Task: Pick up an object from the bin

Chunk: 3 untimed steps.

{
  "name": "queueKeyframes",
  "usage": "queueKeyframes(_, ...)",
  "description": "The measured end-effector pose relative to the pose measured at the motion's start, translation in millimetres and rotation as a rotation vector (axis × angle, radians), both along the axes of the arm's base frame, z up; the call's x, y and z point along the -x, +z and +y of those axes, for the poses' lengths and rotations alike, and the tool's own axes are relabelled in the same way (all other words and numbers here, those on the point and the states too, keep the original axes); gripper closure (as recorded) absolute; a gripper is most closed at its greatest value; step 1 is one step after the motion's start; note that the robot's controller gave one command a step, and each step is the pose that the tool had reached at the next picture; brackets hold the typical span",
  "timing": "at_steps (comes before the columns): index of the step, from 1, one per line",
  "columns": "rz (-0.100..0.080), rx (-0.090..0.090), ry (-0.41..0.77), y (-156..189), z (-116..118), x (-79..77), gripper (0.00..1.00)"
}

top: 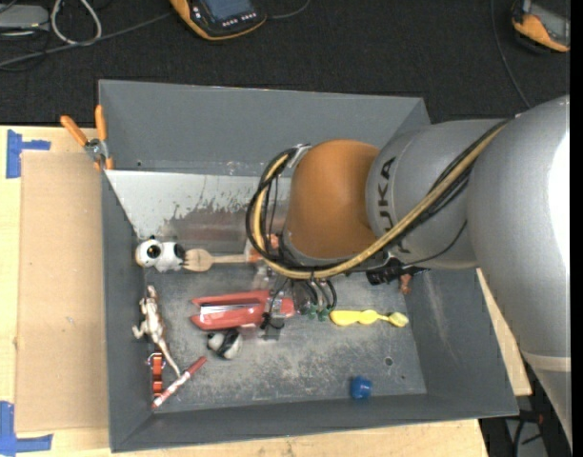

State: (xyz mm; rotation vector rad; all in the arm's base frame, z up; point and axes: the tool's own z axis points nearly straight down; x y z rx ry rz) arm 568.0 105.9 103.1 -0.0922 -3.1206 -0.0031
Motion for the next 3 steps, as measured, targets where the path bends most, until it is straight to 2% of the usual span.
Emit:
queueKeyframes(1, -0.016, -0.003, 0.054, 26, 3, -4.8, 1.0)
queueKeyframes(2, -0.017, -0.002, 0.008, 120, -4, 4.4, 1.0)
queueKeyframes(3, -0.017, -0.002, 0.008, 120, -4, 4.4, 1.0)
